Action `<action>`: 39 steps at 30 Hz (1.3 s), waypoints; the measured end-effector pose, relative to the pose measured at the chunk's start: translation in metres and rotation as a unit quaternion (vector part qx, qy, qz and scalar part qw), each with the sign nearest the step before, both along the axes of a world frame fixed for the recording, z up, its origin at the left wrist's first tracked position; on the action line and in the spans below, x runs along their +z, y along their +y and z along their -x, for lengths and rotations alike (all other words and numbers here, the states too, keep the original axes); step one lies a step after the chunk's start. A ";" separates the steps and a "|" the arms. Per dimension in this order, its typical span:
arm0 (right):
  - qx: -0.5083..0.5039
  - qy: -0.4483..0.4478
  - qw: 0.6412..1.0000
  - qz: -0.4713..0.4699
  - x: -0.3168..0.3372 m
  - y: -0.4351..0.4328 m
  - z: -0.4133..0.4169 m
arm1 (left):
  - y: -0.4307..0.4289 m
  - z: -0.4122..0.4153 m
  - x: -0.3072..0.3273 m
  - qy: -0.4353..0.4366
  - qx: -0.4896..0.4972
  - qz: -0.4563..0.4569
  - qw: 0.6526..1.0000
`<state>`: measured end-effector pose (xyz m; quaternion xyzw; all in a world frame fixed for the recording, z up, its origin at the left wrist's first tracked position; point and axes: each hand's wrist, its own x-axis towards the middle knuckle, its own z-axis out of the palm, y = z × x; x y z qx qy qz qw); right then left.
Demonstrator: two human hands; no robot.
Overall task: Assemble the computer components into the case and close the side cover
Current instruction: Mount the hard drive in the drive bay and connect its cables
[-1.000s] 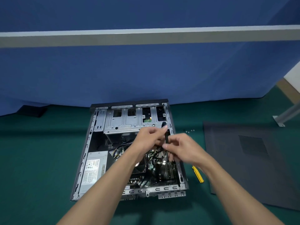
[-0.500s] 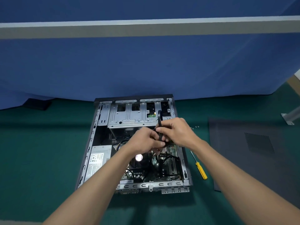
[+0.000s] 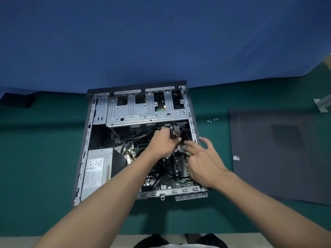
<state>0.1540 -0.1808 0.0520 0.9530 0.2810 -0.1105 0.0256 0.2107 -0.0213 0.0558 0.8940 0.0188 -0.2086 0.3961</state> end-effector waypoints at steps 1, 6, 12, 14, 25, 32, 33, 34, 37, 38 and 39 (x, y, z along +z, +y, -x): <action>-0.019 0.000 1.000 -0.007 -0.002 0.004 0.001 | -0.005 0.000 -0.003 -0.006 -0.017 -0.011 1.000; -0.089 -0.050 0.989 -0.106 -0.010 0.012 0.007 | -0.005 0.000 -0.029 0.016 -0.029 -0.053 0.998; -0.109 -0.073 0.983 -0.125 -0.020 0.015 0.006 | -0.019 -0.004 -0.045 0.055 -0.030 -0.053 0.997; -0.112 -0.076 0.982 -0.129 -0.021 0.015 0.006 | -0.024 -0.008 -0.055 0.074 -0.040 -0.042 0.996; -0.111 -0.065 0.985 -0.116 -0.021 0.016 0.005 | -0.016 -0.010 -0.066 -0.024 0.017 -0.066 0.997; -0.109 -0.084 0.979 -0.148 -0.025 0.014 0.005 | -0.015 -0.029 -0.073 -0.015 -0.024 -0.138 0.990; -0.112 -0.087 0.978 -0.156 -0.025 0.014 0.005 | -0.015 -0.030 -0.075 -0.015 -0.029 -0.145 0.989; -0.115 -0.089 0.975 -0.167 -0.025 0.014 0.005 | -0.015 -0.030 -0.076 -0.015 -0.041 -0.152 0.987; -0.116 -0.089 0.973 -0.180 -0.027 0.014 0.005 | -0.016 -0.031 -0.080 -0.024 -0.072 -0.169 0.983; -0.112 -0.087 0.974 -0.174 -0.027 0.014 0.005 | -0.015 -0.032 -0.081 -0.025 -0.065 -0.170 0.983; -0.110 -0.087 0.976 -0.168 -0.027 0.014 0.004 | -0.015 -0.033 -0.082 -0.021 -0.055 -0.173 0.983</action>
